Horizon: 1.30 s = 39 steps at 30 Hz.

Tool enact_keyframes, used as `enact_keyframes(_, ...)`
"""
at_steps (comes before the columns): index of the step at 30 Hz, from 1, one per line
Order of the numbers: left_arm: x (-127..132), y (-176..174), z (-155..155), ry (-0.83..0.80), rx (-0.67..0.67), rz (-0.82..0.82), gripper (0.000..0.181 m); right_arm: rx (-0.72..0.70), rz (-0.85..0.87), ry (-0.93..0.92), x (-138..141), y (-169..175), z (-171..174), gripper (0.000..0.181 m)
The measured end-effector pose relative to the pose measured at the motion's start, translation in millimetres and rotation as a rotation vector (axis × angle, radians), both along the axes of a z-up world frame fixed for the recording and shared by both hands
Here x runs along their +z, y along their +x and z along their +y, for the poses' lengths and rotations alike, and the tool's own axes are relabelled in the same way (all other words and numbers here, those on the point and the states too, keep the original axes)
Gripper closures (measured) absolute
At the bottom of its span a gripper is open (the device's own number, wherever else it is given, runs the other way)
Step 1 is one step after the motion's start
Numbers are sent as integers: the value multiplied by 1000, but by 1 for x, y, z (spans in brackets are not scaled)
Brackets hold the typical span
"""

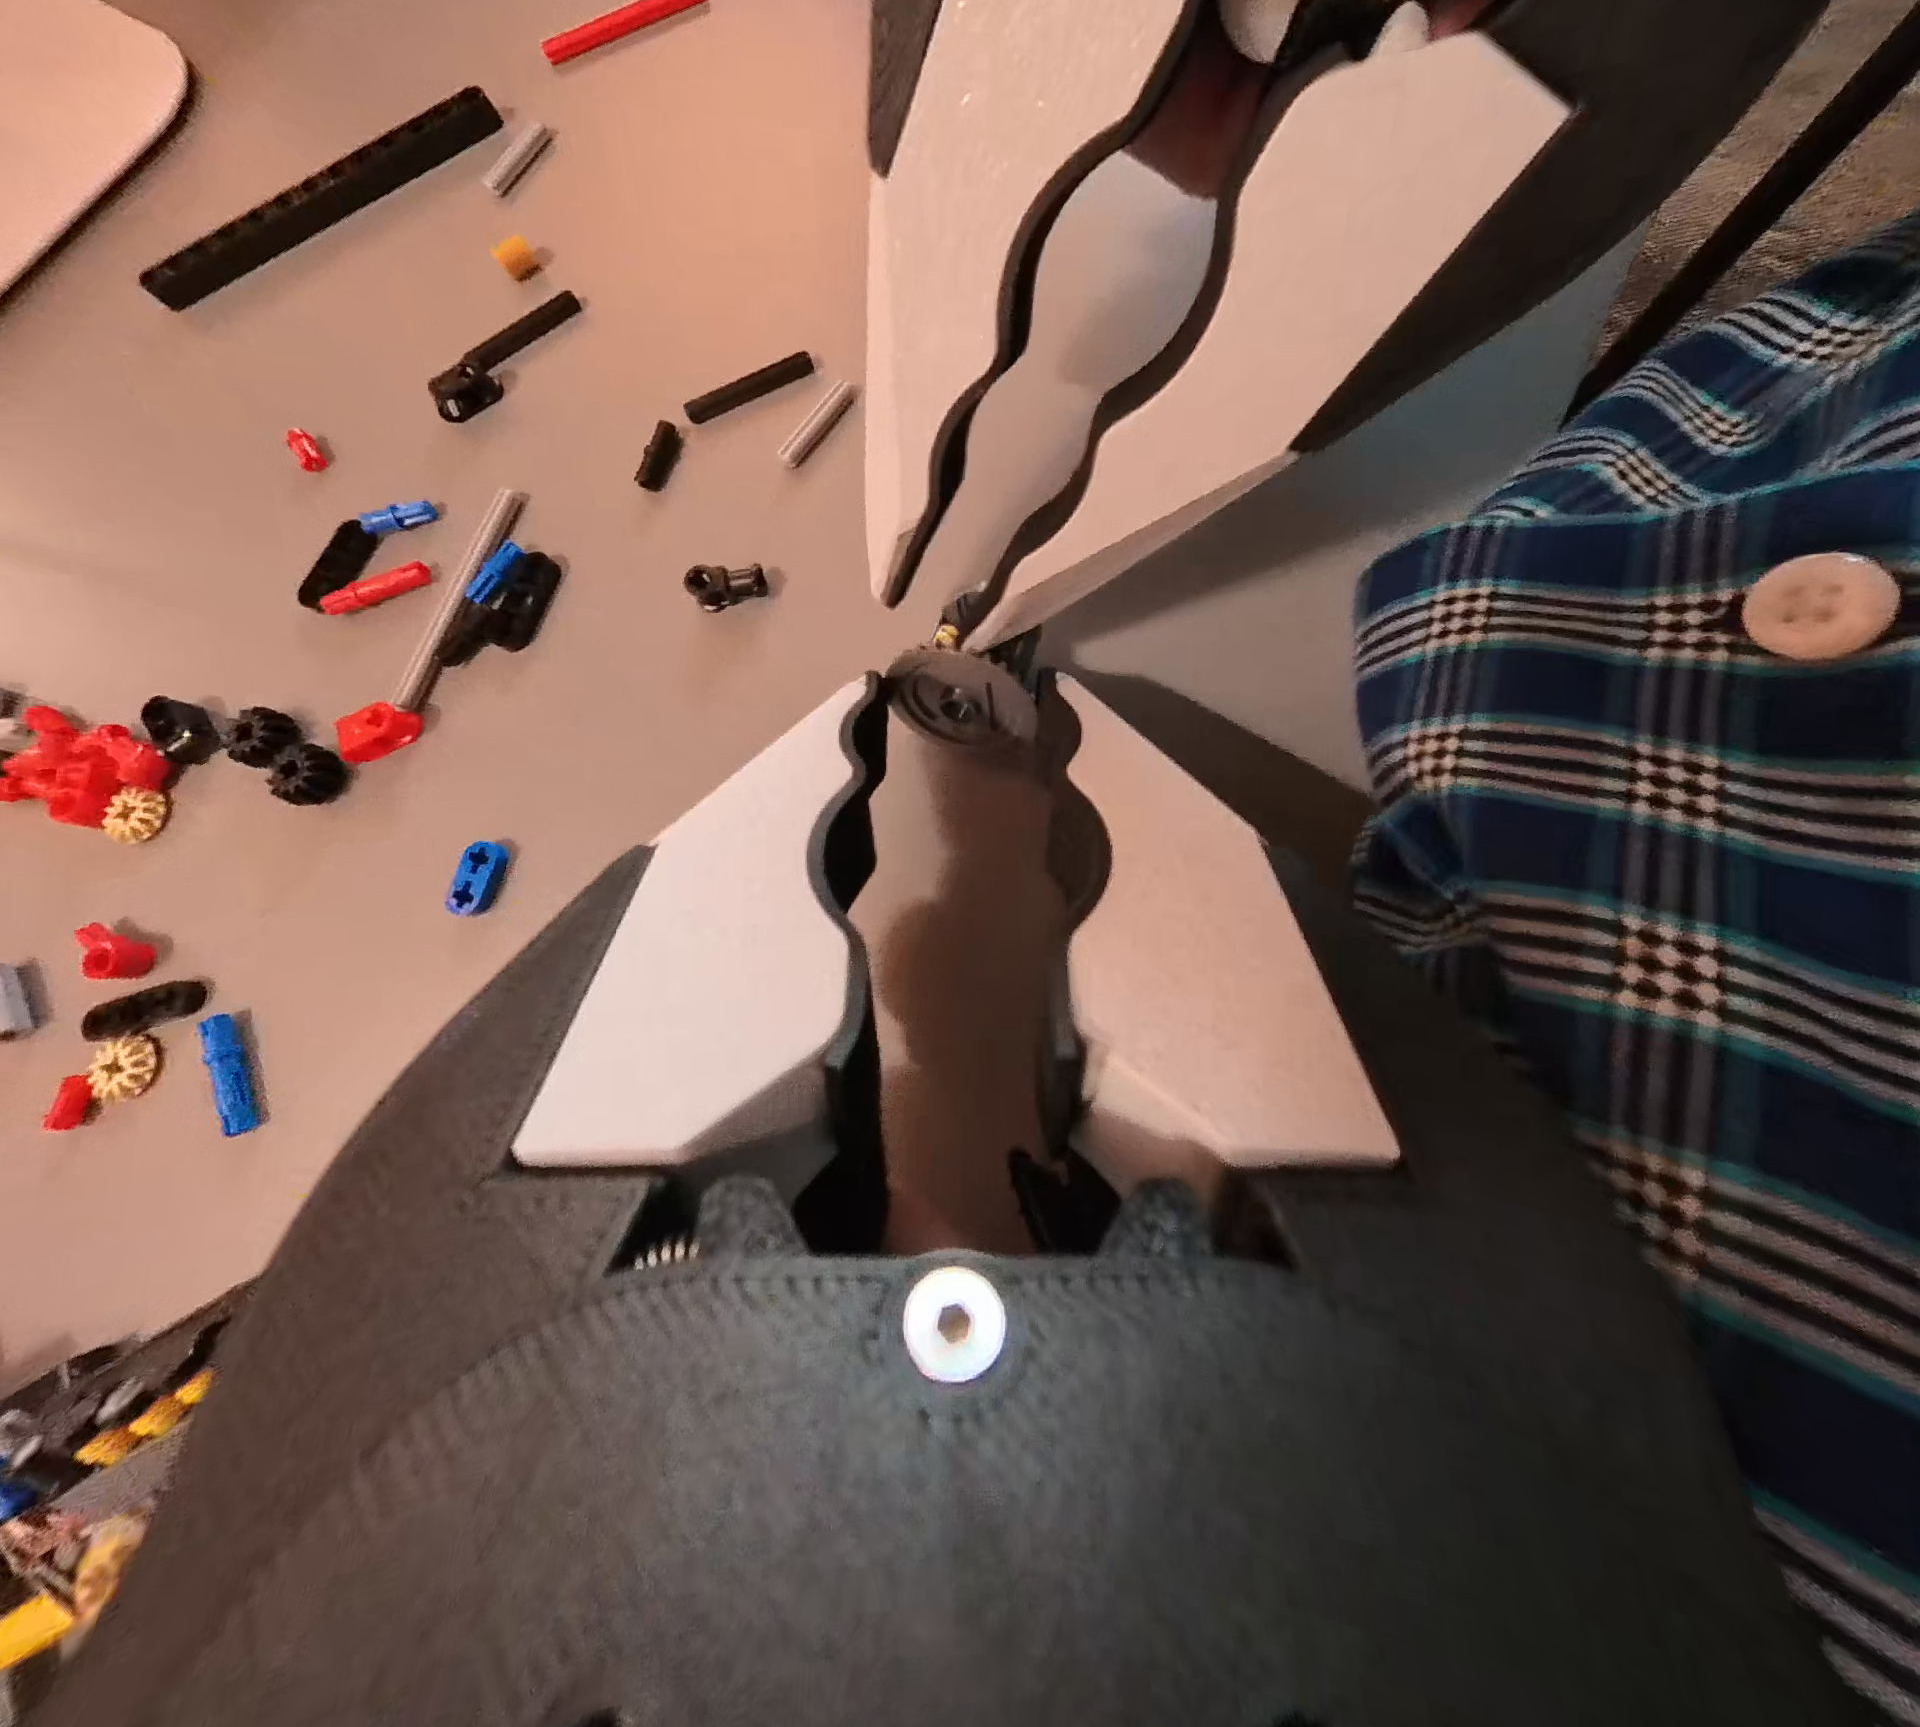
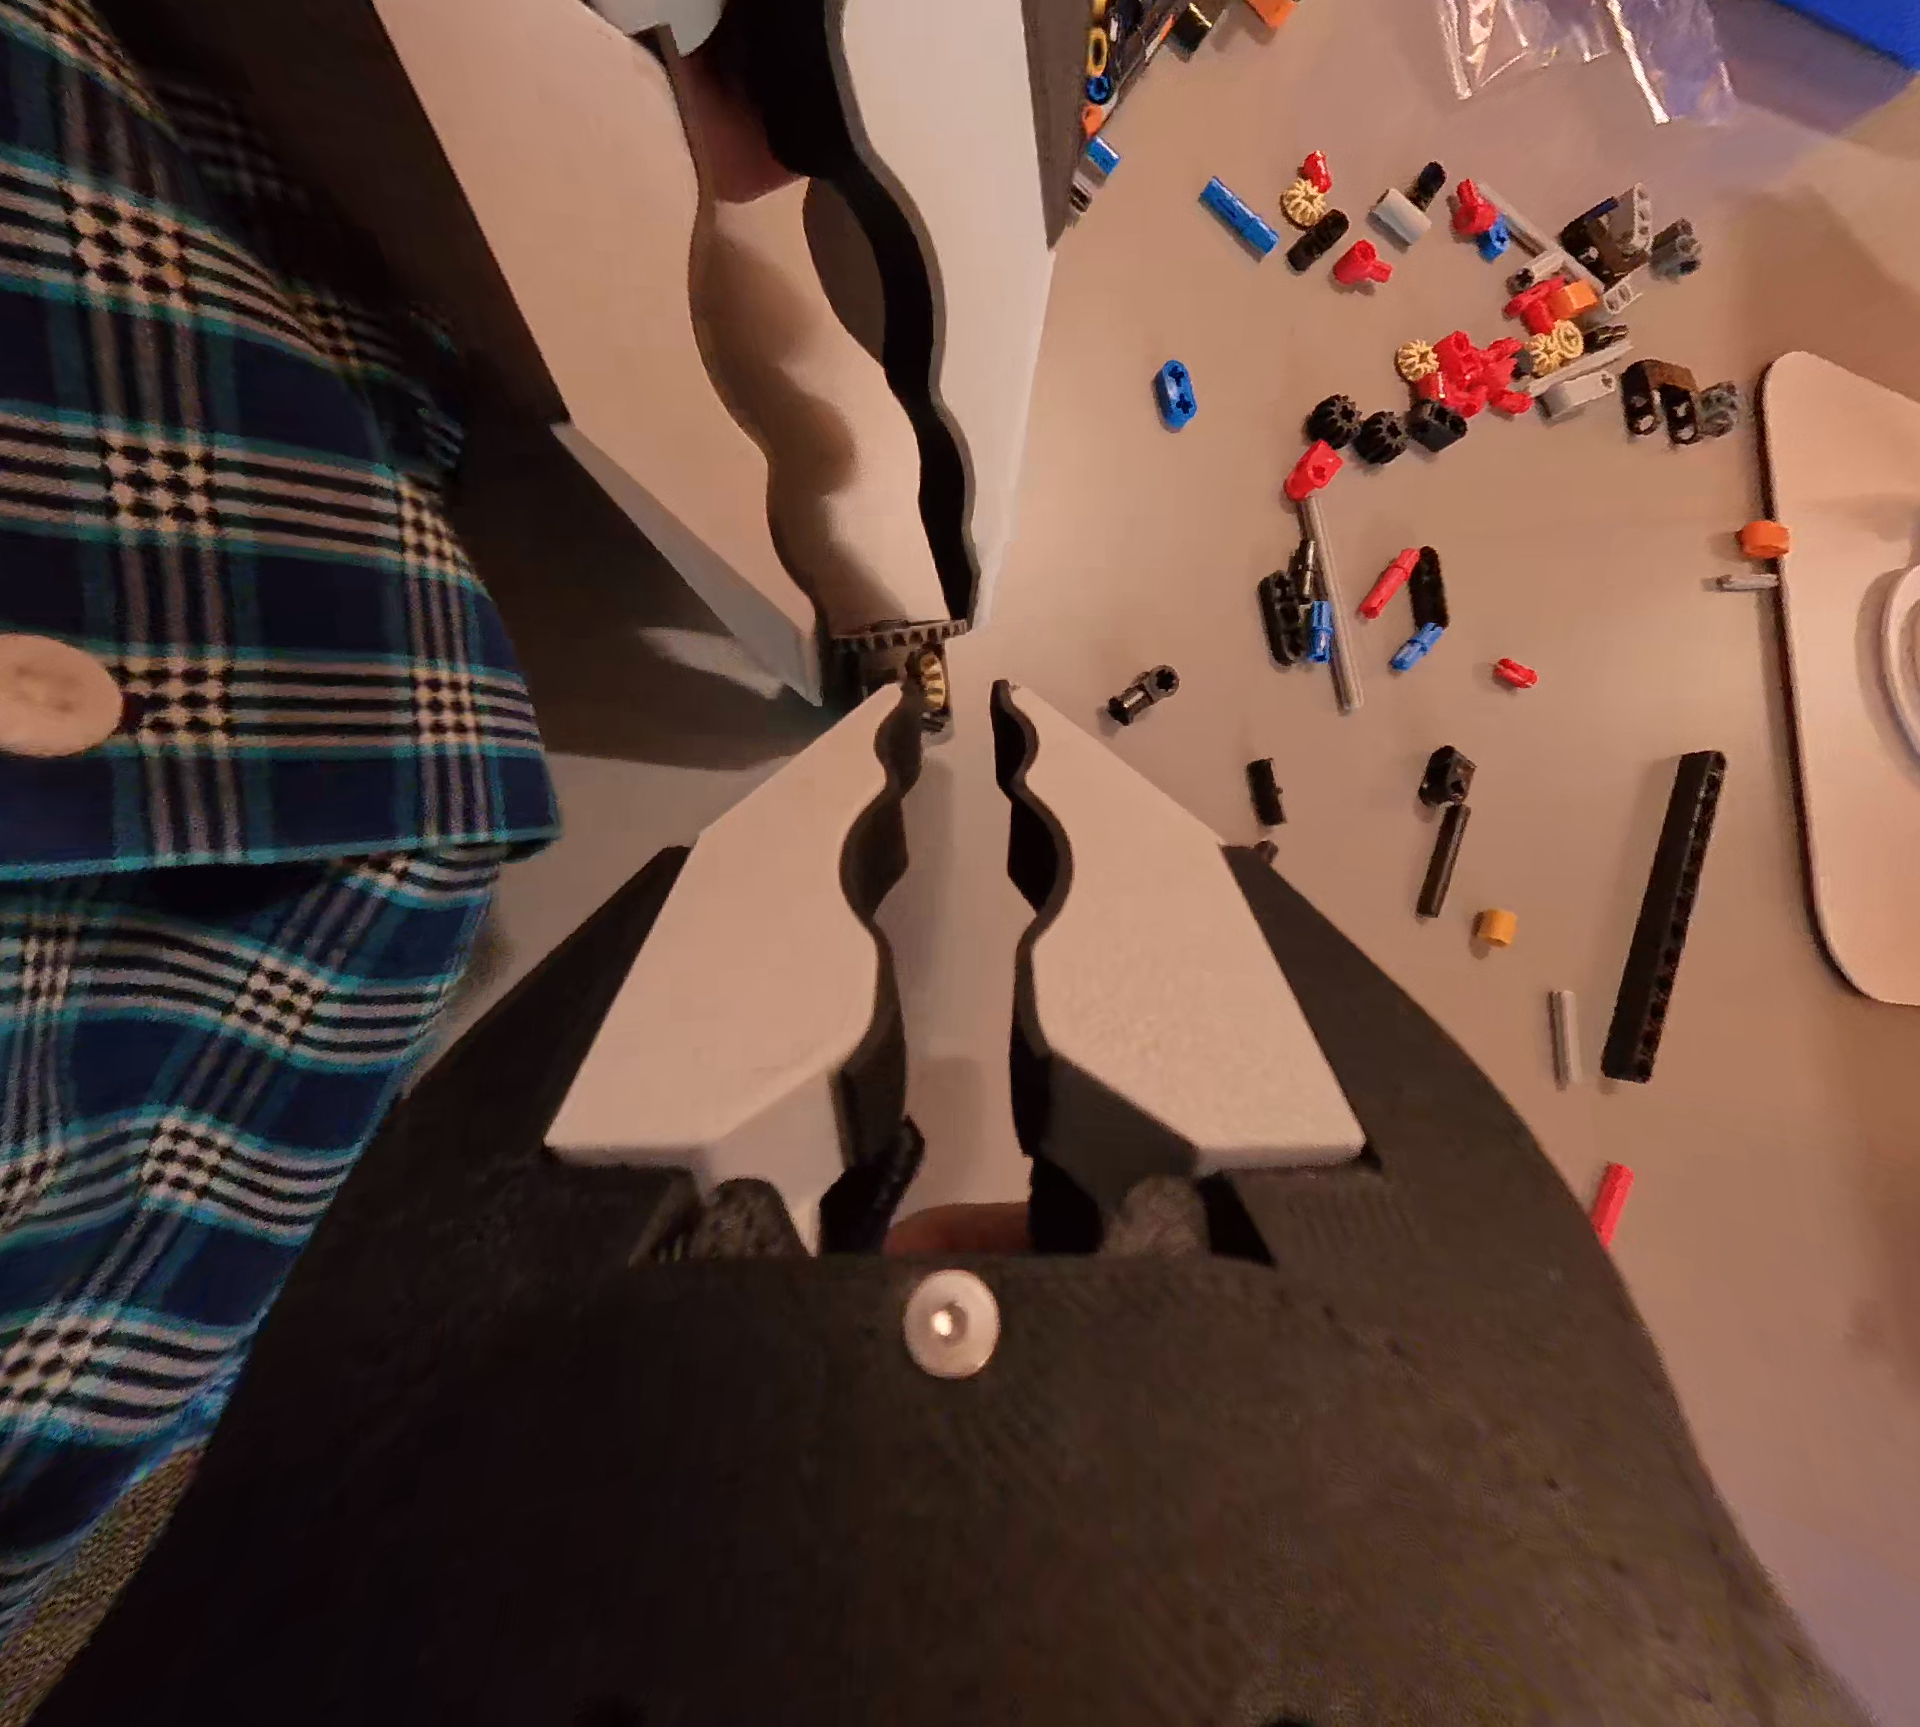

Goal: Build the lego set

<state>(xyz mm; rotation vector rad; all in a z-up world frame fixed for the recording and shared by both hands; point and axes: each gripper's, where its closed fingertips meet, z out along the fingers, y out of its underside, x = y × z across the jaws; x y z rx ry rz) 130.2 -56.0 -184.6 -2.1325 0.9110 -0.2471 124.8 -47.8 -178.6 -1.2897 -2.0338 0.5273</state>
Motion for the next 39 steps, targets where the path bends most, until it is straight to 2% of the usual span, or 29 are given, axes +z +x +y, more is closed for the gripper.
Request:
enact_keyframes(1, 0, 0, 0, -11, 4, -6, 156, 2, 2, -11, 0, 0, 0, 169)
enact_keyframes(8, -1, -1, 0, -88, 36, -80, 155, -5, 21, -73, 6, 3, 2, 164)
enact_keyframes(13, 1, -2, 0, -156, 67, -161, 155, 37, 33, -112, 11, 13, 2, 152)
enact_keyframes(18, 6, 0, 1, -240, 100, -295, 155, 99, 7, -16, -4, 12, -4, 143)
enact_keyframes(20, 8, 2, 1, -278, 112, -350, 155, 102, 24, 28, -6, 7, -3, 145)
enact_keyframes(23, 13, 5, 1, -321, 117, -437, 155, 110, 49, 70, -6, 4, -2, 162)
enact_keyframes(30, 17, 10, 1, -324, 104, -500, 154, 119, 32, -62, -3, 9, -5, 163)
enact_keyframes(35, 27, 10, 3, -233, 90, -517, 151, 132, 34, -248, 4, 11, -11, 163)
enact_keyframes(39, 27, 11, 2, -162, 58, -454, 146, 152, 37, -359, 7, 12, -13, 163)
